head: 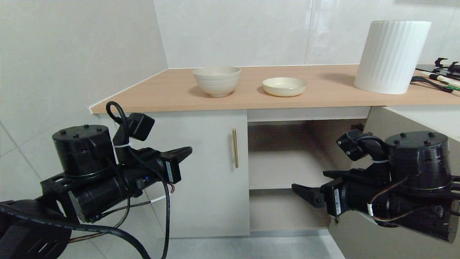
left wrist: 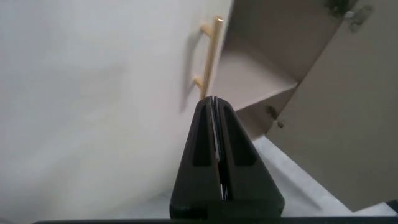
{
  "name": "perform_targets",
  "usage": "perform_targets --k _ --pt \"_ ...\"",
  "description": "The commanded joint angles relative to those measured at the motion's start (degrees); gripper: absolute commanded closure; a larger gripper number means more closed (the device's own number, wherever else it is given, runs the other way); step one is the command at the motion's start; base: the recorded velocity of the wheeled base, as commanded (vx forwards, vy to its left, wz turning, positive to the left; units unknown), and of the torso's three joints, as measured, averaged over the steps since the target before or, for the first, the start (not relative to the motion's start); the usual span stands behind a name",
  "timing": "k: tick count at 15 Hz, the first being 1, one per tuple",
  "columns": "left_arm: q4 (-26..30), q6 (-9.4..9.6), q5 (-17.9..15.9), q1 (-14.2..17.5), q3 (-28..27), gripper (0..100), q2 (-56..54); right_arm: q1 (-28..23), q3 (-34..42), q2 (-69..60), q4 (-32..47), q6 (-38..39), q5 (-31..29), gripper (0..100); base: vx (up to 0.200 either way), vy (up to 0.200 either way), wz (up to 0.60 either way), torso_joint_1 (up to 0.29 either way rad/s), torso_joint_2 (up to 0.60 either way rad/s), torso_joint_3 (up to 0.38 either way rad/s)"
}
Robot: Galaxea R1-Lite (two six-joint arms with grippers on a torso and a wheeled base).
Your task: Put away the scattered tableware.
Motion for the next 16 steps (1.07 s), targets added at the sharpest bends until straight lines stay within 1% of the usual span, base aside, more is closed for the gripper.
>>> perform_targets --k 1,5,7,14,16 --pt "1.29 0.01 -0.04 0.01 -0.30 100 -1.53 0.02 0.21 -1.17 0.01 0.00 0.10 0 0.200 0.000 0.00 0.002 0.00 0.002" --pt "1.56 0.01 -0.13 0.01 -0.12 100 -1.88 0.10 2.14 -2.40 -0.43 -1.23 1.33 0 0.200 0.000 0.00 0.005 0.00 0.001" --pt "1.56 -0.17 -0.30 0.01 -0.04 100 -2.05 0.02 2.49 -2.49 -0.43 -2.64 1.59 0 0.000 0.000 0.00 0.000 0.00 0.000" --pt "1.47 -0.26 -0.22 0.01 -0.04 100 -2.84 0.02 3.20 -4.07 -0.52 -3.43 1.59 0 0.000 0.000 0.00 0.000 0.00 0.000" --pt "1.56 -0.26 -0.22 0.01 0.05 100 -2.76 0.02 3.37 -4.68 -0.52 -3.52 1.59 0 0.000 0.000 0.00 0.022 -0.20 -0.183"
